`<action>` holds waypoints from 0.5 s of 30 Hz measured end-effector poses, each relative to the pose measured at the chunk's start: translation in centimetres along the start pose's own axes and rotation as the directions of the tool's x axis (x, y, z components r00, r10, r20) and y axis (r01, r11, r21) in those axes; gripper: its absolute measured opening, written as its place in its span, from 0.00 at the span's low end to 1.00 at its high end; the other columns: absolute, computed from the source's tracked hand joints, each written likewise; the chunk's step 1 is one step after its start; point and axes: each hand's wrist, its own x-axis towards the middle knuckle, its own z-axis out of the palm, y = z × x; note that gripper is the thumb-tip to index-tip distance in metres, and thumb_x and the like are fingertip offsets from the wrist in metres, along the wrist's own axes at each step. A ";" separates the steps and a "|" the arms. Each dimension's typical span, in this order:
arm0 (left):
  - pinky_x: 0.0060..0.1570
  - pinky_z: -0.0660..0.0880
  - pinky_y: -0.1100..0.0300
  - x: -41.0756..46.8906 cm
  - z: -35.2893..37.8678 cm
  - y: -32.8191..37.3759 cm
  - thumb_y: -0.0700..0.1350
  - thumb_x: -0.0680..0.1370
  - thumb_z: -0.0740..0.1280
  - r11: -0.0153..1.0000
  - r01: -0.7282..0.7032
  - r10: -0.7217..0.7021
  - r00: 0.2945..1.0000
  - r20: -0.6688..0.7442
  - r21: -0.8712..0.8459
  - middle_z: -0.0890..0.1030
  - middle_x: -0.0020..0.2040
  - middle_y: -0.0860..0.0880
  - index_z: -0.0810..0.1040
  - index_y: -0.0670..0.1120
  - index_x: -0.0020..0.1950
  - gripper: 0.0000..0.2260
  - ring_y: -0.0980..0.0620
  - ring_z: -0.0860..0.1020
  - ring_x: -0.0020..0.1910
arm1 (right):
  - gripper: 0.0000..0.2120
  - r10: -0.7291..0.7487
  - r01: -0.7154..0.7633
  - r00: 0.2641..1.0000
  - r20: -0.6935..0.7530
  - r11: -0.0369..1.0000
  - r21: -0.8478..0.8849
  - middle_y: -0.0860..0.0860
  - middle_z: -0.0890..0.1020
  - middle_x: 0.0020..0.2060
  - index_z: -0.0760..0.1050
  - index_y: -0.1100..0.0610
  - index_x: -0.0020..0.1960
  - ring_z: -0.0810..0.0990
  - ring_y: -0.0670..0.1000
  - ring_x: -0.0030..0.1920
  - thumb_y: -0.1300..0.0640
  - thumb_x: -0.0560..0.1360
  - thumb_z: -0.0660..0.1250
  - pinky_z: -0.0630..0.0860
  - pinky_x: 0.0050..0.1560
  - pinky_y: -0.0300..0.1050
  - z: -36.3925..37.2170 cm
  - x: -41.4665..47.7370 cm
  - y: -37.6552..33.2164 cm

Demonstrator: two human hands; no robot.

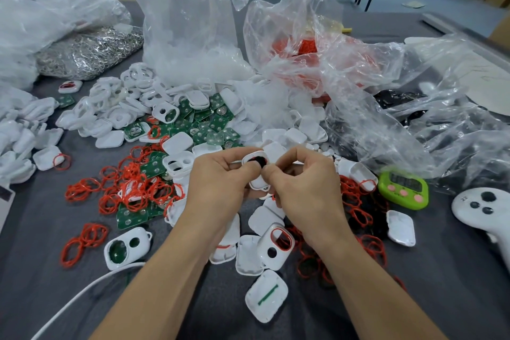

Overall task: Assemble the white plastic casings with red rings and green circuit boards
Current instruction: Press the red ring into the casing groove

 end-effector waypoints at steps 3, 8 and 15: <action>0.31 0.82 0.57 0.2 -0.3 0.0 0.29 0.77 0.69 1.000 -0.004 0.004 1.000 -0.006 0.003 0.85 0.35 0.42 0.88 0.44 0.45 0.13 0.46 0.83 0.30 | 0.02 -0.017 0.015 0.998 0.063 0.999 0.029 0.51 0.83 0.26 0.81 0.49 0.41 0.79 0.48 0.26 0.53 0.72 0.73 0.76 0.34 0.46 -0.2 0.0 0.0; 0.34 0.81 0.48 0.6 -0.4 -0.5 0.29 0.75 0.69 0.988 -0.061 0.067 0.997 -0.033 0.143 0.78 0.26 0.49 0.89 0.54 0.40 0.20 0.48 0.75 0.28 | 0.01 -0.032 0.032 0.996 0.077 0.999 -0.004 0.53 0.83 0.27 0.81 0.45 0.44 0.79 0.51 0.25 0.49 0.74 0.72 0.77 0.29 0.50 0.1 -0.1 0.0; 0.35 0.83 0.54 0.5 -0.5 -0.5 0.31 0.75 0.68 0.994 0.005 -0.010 0.999 0.039 0.108 0.83 0.31 0.52 0.89 0.49 0.46 0.15 0.56 0.79 0.29 | 0.06 -0.163 0.169 0.985 0.050 0.971 -0.166 0.46 0.81 0.25 0.80 0.48 0.42 0.78 0.46 0.25 0.52 0.78 0.71 0.73 0.29 0.38 0.2 0.2 0.6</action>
